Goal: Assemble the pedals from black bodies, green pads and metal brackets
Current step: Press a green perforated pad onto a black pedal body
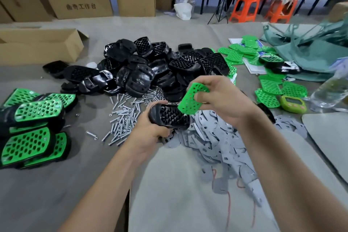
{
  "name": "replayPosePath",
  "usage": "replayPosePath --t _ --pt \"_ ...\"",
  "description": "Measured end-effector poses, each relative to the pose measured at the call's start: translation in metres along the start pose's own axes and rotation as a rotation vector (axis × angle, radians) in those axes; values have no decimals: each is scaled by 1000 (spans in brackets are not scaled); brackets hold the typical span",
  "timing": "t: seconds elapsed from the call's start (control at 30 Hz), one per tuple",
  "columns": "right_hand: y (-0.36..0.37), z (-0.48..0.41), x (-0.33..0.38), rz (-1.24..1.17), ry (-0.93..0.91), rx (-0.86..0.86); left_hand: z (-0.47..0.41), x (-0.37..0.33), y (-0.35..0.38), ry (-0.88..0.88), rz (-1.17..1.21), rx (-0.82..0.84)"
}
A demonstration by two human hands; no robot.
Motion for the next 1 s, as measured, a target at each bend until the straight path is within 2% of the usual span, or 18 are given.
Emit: replayPosePath --t 0.07,0.13,0.2,0.33,0.43,0.53,0.7,0.87,1.0 --pt "11 2 -10 44 -24 -57 -5 4 -1 -46 17 25" --pt "10 2 -18 98 -68 -185 -9 4 -4 -58 -18 8" --pt "10 6 -28 43 -74 -278 -11 3 -6 -63 -35 -18" --pt "19 11 -47 -220 -9 -289 -15 2 -7 -53 11 -32" --pt "19 11 -43 -289 -69 -256 -13 -3 -5 -36 59 -40" --pt "16 12 -37 -236 -133 -243 -8 -4 0 -25 29 -31" --pt "14 17 -43 -26 -89 -311 -11 -7 -2 89 5 -41" --pt "16 18 -39 -67 -119 -340 -10 -10 -1 153 -27 -30" --pt "20 21 -32 167 -172 -397 -10 -11 1 168 3 -5"
Point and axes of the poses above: each hand's wrist, its own z-axis away from the middle knuckle, its own y-axis out of the palm, x = y × z, the point moved 8 cm from there along -z, towards the middle knuckle, and after that the axes turned 15 degrees about -y, right-handed, at the moved point
